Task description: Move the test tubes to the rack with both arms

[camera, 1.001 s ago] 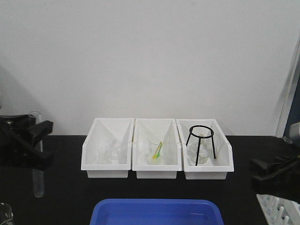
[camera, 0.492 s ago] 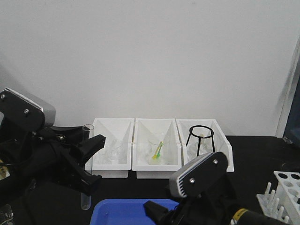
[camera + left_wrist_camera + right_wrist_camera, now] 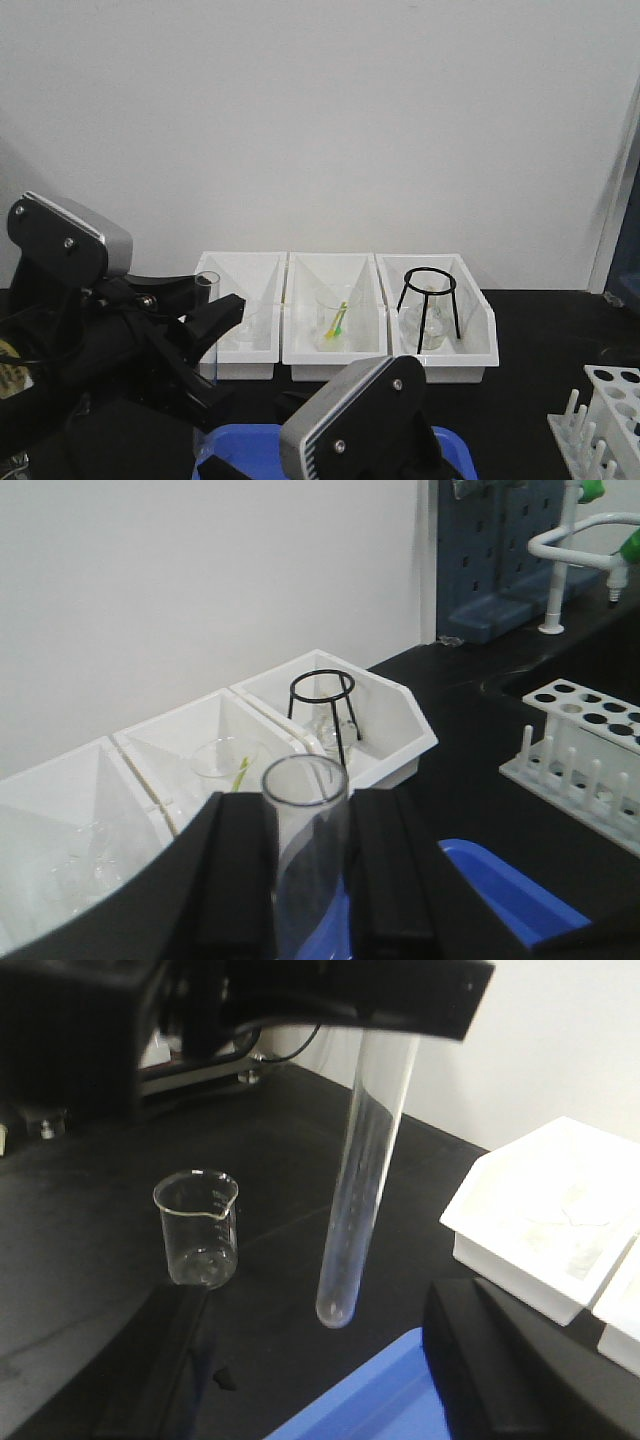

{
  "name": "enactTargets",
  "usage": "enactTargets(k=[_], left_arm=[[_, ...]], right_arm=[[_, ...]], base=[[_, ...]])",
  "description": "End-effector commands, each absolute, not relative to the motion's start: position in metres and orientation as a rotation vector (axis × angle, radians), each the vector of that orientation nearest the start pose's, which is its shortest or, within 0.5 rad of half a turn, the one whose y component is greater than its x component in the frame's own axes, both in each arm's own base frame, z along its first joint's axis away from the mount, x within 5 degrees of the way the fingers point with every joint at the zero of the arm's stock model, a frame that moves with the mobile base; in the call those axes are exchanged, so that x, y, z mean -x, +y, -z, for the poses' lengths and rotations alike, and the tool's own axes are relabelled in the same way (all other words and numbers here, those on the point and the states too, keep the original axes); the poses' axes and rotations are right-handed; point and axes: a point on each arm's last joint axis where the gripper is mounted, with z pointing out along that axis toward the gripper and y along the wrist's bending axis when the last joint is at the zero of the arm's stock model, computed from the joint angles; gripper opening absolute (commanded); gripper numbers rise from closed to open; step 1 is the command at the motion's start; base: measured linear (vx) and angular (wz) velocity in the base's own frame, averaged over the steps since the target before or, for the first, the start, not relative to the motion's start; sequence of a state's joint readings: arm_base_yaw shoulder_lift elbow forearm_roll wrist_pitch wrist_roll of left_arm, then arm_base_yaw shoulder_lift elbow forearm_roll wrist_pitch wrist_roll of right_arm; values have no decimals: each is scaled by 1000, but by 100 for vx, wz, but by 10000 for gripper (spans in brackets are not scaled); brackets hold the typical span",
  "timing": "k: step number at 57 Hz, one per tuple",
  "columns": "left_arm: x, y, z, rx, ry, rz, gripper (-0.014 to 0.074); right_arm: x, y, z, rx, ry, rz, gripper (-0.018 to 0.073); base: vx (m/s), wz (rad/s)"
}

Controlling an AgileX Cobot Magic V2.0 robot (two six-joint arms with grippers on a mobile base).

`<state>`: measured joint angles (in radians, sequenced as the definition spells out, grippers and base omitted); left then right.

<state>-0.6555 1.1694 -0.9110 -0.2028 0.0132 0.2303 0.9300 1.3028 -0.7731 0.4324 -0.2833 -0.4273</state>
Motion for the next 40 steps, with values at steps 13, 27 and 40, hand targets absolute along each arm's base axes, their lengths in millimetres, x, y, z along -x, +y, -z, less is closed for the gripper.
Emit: enactTargets(k=[13,27,40], left_arm=[[-194,-176,-384,-604,1550,546,-22],[-185,-185,-384,-646,1540,585,-22],[-176,-193,-384,-683,1529,618,-22]], right_arm=[[-183,220,-330,597,1493,-598,510],[-183,220,-330,594,1493,-600,510],[-184,219,-331,581,1479,-598,510]], base=[[0,0],[0,0],[0,0]])
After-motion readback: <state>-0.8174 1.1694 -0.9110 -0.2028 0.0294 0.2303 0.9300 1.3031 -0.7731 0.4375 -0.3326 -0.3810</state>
